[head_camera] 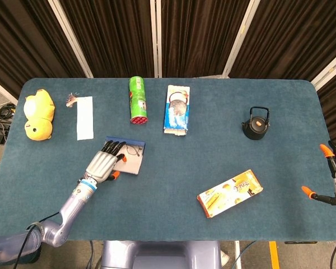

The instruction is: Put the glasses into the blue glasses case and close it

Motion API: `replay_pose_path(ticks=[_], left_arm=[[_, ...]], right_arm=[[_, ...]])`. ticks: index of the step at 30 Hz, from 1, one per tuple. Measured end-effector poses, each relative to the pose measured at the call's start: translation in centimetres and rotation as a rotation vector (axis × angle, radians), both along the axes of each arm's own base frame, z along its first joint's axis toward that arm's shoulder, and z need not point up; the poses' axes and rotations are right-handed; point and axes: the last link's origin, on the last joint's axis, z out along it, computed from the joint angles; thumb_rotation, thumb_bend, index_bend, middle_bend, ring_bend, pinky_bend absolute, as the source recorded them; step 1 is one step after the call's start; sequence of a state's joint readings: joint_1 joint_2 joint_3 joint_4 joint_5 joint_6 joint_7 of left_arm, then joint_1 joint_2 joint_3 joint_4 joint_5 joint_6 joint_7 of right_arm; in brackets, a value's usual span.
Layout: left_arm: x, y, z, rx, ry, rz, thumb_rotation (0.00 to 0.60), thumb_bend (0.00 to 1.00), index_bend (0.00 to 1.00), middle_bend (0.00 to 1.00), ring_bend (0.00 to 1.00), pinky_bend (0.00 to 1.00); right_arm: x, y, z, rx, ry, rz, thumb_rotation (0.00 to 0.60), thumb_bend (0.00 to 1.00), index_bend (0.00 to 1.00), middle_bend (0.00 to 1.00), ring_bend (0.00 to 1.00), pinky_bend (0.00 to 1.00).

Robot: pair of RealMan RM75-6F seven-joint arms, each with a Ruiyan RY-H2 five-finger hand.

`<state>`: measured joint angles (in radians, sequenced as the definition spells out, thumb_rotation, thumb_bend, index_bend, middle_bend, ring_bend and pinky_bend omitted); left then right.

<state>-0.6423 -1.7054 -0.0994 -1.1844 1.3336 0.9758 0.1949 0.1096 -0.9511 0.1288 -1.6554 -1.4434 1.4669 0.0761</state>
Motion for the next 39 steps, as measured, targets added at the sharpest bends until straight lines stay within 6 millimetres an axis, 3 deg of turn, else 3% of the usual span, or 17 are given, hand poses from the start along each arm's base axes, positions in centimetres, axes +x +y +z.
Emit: replay_pose_path(ticks=[15, 24, 32, 39], left_arm=[[0.0, 0.8, -0.4, -0.006, 0.010, 0.018, 0.600, 0.60, 0.42, 0.00, 0.00, 0.00], [-0.1, 0.5, -0.9, -0.031, -0.025, 0.040, 0.600, 0.61, 0.60, 0.00, 0.00, 0.00], [-0.4, -0.7, 0.7, -0.033, -0.047, 0.022, 0.600, 0.61, 0.63, 0.00, 0.00, 0.00], [-1.3, -2.0, 3.2, -0.031, -0.036, 0.018, 0.600, 0.61, 0.66, 0.00, 0.00, 0.00]], right_arm=[[-0.1, -0.1, -0.2, 0.007, 0.004, -0.006, 0.600, 0.00, 0.00, 0.00, 0.00, 0.00], [-0.1, -0.1, -0.3, 0.010, 0.000, -0.004, 0.600, 0.00, 0.00, 0.00, 0.00, 0.00], [0.2, 0.0, -0.2, 0.010, -0.008, 0.007, 0.600, 0.00, 0.00, 0.00, 0.00, 0.00], [0.4, 0.2, -0.2, 0.011, -0.014, 0.014, 0.600, 0.00, 0.00, 0.00, 0.00, 0.00]])
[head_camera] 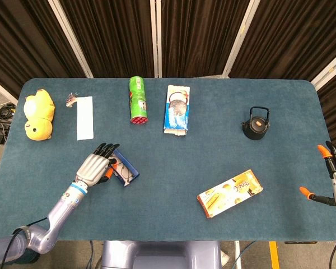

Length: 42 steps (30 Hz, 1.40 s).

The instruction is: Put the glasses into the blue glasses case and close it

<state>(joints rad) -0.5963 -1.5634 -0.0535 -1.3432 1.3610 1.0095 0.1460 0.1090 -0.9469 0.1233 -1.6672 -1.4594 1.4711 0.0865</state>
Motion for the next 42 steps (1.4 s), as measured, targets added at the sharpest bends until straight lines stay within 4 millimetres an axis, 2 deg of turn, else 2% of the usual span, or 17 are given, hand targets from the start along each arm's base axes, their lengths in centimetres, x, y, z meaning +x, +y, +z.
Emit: replay_pose_path(ticks=[8, 15, 21, 23, 24, 27, 28, 30, 38, 41, 42], left_arm=[[0.2, -0.3, 0.9, -0.048, 0.022, 0.012, 0.600, 0.61, 0.67, 0.00, 0.00, 0.00], [2.7, 1.5, 0.1, -0.058, 0.040, 0.004, 0.600, 0.61, 0.67, 0.00, 0.00, 0.00], [3.5, 2.4, -1.0, -0.064, 0.068, 0.025, 0.600, 0.61, 0.65, 0.00, 0.00, 0.00], [3.5, 2.5, -1.2, -0.064, 0.072, 0.030, 0.600, 0.61, 0.61, 0.00, 0.00, 0.00], [3.5, 2.5, -1.3, -0.063, 0.072, 0.035, 0.600, 0.60, 0.52, 0.00, 0.00, 0.00], [3.5, 2.6, -1.3, -0.059, 0.060, 0.043, 0.600, 0.53, 0.11, 0.00, 0.00, 0.00], [3.5, 2.7, -1.3, -0.057, 0.051, 0.045, 0.600, 0.50, 0.03, 0.00, 0.00, 0.00], [3.6, 2.8, -1.2, -0.048, 0.026, 0.046, 0.600, 0.48, 0.00, 0.00, 0.00, 0.00], [4.4, 3.7, -0.7, -0.014, -0.028, 0.029, 0.600, 0.46, 0.00, 0.00, 0.00, 0.00], [4.7, 3.8, -0.4, -0.015, -0.049, 0.024, 0.600, 0.29, 0.00, 0.00, 0.00, 0.00], [4.8, 3.8, -0.2, -0.018, -0.051, 0.018, 0.600, 0.20, 0.00, 0.00, 0.00, 0.00]], right_arm=[[0.0, -0.1, -0.1, 0.006, 0.003, -0.001, 0.600, 0.00, 0.00, 0.00, 0.00, 0.00], [0.0, -0.3, -0.4, 0.007, 0.015, -0.004, 0.600, 0.00, 0.00, 0.00, 0.00, 0.00], [-0.2, -0.3, -0.3, 0.005, 0.014, -0.013, 0.600, 0.00, 0.00, 0.00, 0.00, 0.00], [-0.2, -0.3, -0.3, 0.005, 0.013, -0.013, 0.600, 0.00, 0.00, 0.00, 0.00, 0.00], [-0.2, -0.3, -0.3, 0.005, 0.013, -0.012, 0.600, 0.00, 0.00, 0.00, 0.00, 0.00], [-0.2, -0.2, -0.3, 0.004, 0.013, -0.009, 0.600, 0.00, 0.00, 0.00, 0.00, 0.00], [-0.2, -0.2, -0.3, 0.004, 0.013, -0.009, 0.600, 0.00, 0.00, 0.00, 0.00, 0.00], [-0.2, -0.2, -0.3, 0.004, 0.013, -0.009, 0.600, 0.00, 0.00, 0.00, 0.00, 0.00], [-0.2, -0.3, -0.3, 0.000, 0.016, -0.007, 0.600, 0.00, 0.00, 0.00, 0.00, 0.00], [-0.2, -0.3, -0.3, -0.003, 0.015, -0.008, 0.600, 0.00, 0.00, 0.00, 0.00, 0.00], [-0.2, -0.3, -0.3, -0.003, 0.015, -0.008, 0.600, 0.00, 0.00, 0.00, 0.00, 0.00]])
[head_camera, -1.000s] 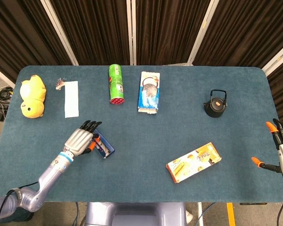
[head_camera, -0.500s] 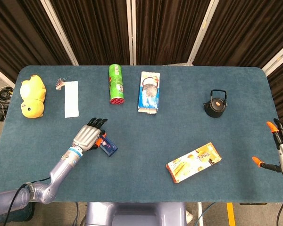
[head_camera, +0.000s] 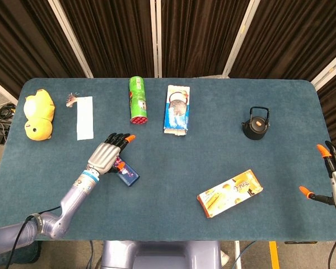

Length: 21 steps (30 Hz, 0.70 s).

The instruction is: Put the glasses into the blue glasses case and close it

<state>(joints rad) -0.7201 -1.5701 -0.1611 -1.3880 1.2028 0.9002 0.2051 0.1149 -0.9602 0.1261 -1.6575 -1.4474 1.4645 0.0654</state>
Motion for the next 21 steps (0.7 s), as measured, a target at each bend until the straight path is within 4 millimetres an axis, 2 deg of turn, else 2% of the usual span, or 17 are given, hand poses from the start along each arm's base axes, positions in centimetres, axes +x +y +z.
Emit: replay_pose_path(ticks=[3, 6, 9, 12, 18, 21], left_arm=[[-0.2, 0.0, 0.4, -0.023, 0.016, -0.014, 0.600, 0.04, 0.00, 0.00, 0.00, 0.00], [-1.2, -0.2, 0.9, -0.066, 0.083, -0.023, 0.600, 0.00, 0.00, 0.00, 0.00, 0.00], [-2.5, -0.3, 1.5, -0.109, 0.160, -0.023, 0.600, 0.00, 0.00, 0.00, 0.00, 0.00], [-3.0, -0.3, 1.5, -0.123, 0.189, -0.020, 0.600, 0.01, 0.00, 0.00, 0.00, 0.00], [-2.9, 0.2, 0.7, -0.110, 0.198, -0.033, 0.600, 0.07, 0.01, 0.00, 0.00, 0.00], [-2.6, 0.4, 0.0, -0.114, 0.207, -0.042, 0.600, 0.07, 0.08, 0.00, 0.00, 0.00]], right_arm=[[0.0, 0.0, 0.0, 0.000, -0.001, -0.001, 0.600, 0.00, 0.00, 0.00, 0.00, 0.00], [0.0, 0.0, 0.1, -0.001, -0.002, -0.001, 0.600, 0.00, 0.00, 0.00, 0.00, 0.00], [0.0, 0.0, 0.0, 0.000, -0.001, -0.002, 0.600, 0.00, 0.00, 0.00, 0.00, 0.00], [0.0, -0.1, 0.0, 0.002, 0.001, -0.003, 0.600, 0.00, 0.00, 0.00, 0.00, 0.00], [0.0, -0.1, -0.3, 0.007, 0.008, -0.007, 0.600, 0.00, 0.00, 0.00, 0.00, 0.00], [-0.1, -0.2, -0.3, 0.006, 0.008, -0.010, 0.600, 0.00, 0.00, 0.00, 0.00, 0.00]])
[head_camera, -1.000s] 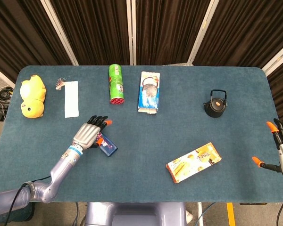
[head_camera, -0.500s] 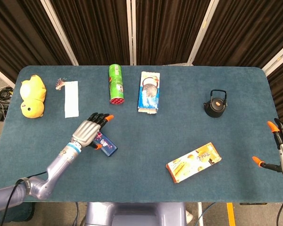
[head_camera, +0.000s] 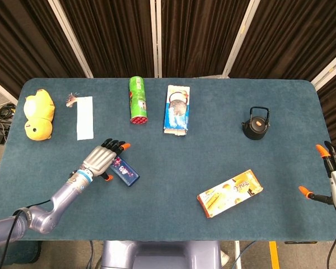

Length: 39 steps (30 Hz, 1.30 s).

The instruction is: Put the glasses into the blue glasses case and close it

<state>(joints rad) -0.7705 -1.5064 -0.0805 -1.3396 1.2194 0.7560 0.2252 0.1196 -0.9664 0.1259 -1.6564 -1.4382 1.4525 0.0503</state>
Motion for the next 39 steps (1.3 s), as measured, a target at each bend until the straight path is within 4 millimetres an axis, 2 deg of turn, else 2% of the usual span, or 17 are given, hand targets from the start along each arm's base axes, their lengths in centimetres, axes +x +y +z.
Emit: replay_pose_path(ticks=[3, 6, 9, 20, 23, 25, 27, 28, 34, 39], left_arm=[[0.3, 0.0, -0.5, -0.005, 0.004, -0.006, 0.600, 0.12, 0.22, 0.03, 0.04, 0.08], [0.4, 0.0, -0.8, -0.009, 0.011, -0.007, 0.600, 0.15, 0.36, 0.14, 0.14, 0.16], [0.6, 0.0, -1.0, -0.004, 0.021, -0.015, 0.600, 0.18, 0.46, 0.22, 0.20, 0.18], [0.7, -0.1, -1.2, 0.005, 0.029, -0.008, 0.600, 0.19, 0.50, 0.26, 0.23, 0.18], [0.6, -0.1, -1.2, 0.000, 0.027, -0.002, 0.600, 0.16, 0.48, 0.21, 0.21, 0.18], [0.6, -0.1, -1.2, 0.001, 0.027, -0.003, 0.600, 0.10, 0.44, 0.13, 0.13, 0.13], [0.6, -0.1, -1.0, 0.003, 0.024, -0.002, 0.600, 0.04, 0.32, 0.03, 0.01, 0.03], [0.6, -0.1, -0.9, 0.005, 0.021, -0.002, 0.600, 0.03, 0.27, 0.01, 0.00, 0.01], [0.7, -0.1, 0.1, 0.032, 0.000, -0.007, 0.600, 0.01, 0.03, 0.00, 0.00, 0.00], [0.7, 0.1, 2.4, 0.101, -0.024, -0.022, 0.600, 0.01, 0.00, 0.00, 0.00, 0.00]], right_arm=[[-0.1, -0.1, 0.0, -0.001, -0.001, -0.004, 0.600, 0.00, 0.00, 0.00, 0.00, 0.00], [-0.1, -0.1, 0.0, -0.001, -0.001, -0.004, 0.600, 0.00, 0.00, 0.00, 0.00, 0.00], [-0.1, -0.1, 0.0, 0.000, -0.003, -0.003, 0.600, 0.00, 0.00, 0.00, 0.00, 0.00], [-0.1, -0.1, 0.0, 0.001, -0.005, -0.002, 0.600, 0.00, 0.00, 0.00, 0.00, 0.00], [-0.1, -0.1, 0.0, 0.001, -0.003, -0.001, 0.600, 0.00, 0.00, 0.00, 0.00, 0.00], [-0.1, -0.1, 0.0, 0.000, -0.004, -0.001, 0.600, 0.00, 0.00, 0.00, 0.00, 0.00], [-0.1, 0.0, 0.1, 0.000, -0.005, 0.000, 0.600, 0.00, 0.00, 0.00, 0.00, 0.00], [-0.1, 0.0, 0.1, 0.000, -0.005, 0.000, 0.600, 0.00, 0.00, 0.00, 0.00, 0.00], [0.1, 0.0, 0.1, 0.000, -0.009, 0.006, 0.600, 0.00, 0.00, 0.00, 0.00, 0.00], [0.2, 0.2, 0.2, -0.003, -0.012, 0.014, 0.600, 0.00, 0.00, 0.00, 0.00, 0.00]])
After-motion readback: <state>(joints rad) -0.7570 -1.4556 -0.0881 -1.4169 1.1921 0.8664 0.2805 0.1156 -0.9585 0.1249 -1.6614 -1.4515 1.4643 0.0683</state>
